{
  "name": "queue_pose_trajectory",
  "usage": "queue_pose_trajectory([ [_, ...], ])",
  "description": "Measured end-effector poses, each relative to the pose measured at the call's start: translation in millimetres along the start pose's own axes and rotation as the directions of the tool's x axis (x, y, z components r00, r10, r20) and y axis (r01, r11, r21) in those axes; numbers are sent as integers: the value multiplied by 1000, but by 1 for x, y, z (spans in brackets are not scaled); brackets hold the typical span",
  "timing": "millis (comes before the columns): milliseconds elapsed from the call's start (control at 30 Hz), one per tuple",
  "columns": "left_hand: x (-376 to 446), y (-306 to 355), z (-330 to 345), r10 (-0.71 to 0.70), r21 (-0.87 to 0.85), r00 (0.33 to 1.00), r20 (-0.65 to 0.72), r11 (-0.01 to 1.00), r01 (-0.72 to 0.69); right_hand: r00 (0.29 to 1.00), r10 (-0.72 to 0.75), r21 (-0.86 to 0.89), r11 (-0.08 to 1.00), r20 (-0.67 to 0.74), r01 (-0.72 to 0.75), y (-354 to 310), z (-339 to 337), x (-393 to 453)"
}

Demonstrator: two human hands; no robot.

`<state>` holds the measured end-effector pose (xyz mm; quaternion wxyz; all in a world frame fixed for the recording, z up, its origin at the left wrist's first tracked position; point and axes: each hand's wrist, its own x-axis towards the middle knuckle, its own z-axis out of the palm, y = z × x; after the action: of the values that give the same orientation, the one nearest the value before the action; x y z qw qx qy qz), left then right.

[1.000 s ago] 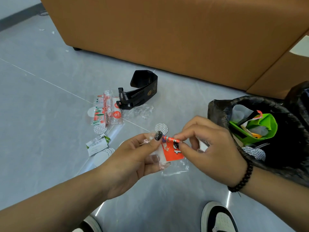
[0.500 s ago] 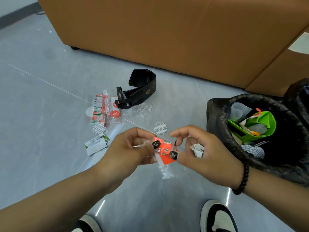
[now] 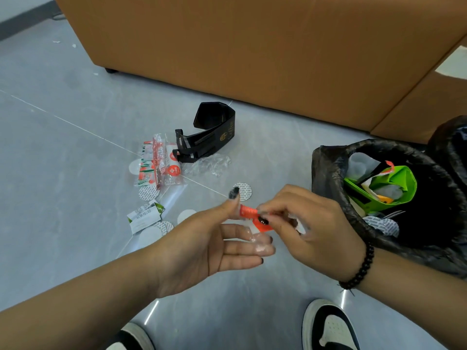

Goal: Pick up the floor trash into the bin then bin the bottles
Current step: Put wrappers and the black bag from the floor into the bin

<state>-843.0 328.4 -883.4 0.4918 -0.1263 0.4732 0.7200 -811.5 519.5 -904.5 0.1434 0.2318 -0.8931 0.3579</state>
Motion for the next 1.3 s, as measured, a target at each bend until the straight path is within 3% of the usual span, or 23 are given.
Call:
queue_pose_trajectory([
  [100,-1,2,0,50,-42,999,7,998,-49,966,-249,-212,943,66,258,9,-2,-1],
  [200,2,-2,-1,120,28,992,-42,992,-119,951,-287,-221,926,112,306,14,-3,2],
  [267,4,-6,-4,165,102,982,-86,982,-156,979,-173,-44,983,111,179,14,-2,1],
  [333,5,-7,-8,223,226,966,-131,955,-190,993,78,158,983,88,-91,8,-1,-1],
  [400,7,-6,-12,283,340,942,-179,916,-211,913,391,342,847,119,-407,-2,-1,0],
  [467,8,-6,-12,325,366,924,-204,900,-236,778,580,495,616,240,-612,-8,-1,-1],
  [533,8,-5,-8,352,382,917,-189,886,-262,732,622,548,522,279,-653,-15,-7,-1],
  [633,13,-6,5,373,418,915,-155,864,-282,728,649,535,543,221,-647,-20,-21,-5],
  [833,26,11,53,252,662,968,-22,729,-175,785,618,313,741,28,-594,-6,-83,-8],
  [900,40,18,72,231,698,972,-42,703,-137,817,576,105,816,-44,-569,7,-117,-10],
  [1033,78,22,109,152,748,978,-145,664,8,816,561,-118,808,-141,-577,30,-172,-25],
  [1167,109,12,127,37,779,988,-153,619,98,813,576,-421,761,88,-494,53,-175,-41],
  [1300,129,-3,129,29,782,990,-136,617,90,694,647,-572,714,316,-404,79,-153,-51],
])
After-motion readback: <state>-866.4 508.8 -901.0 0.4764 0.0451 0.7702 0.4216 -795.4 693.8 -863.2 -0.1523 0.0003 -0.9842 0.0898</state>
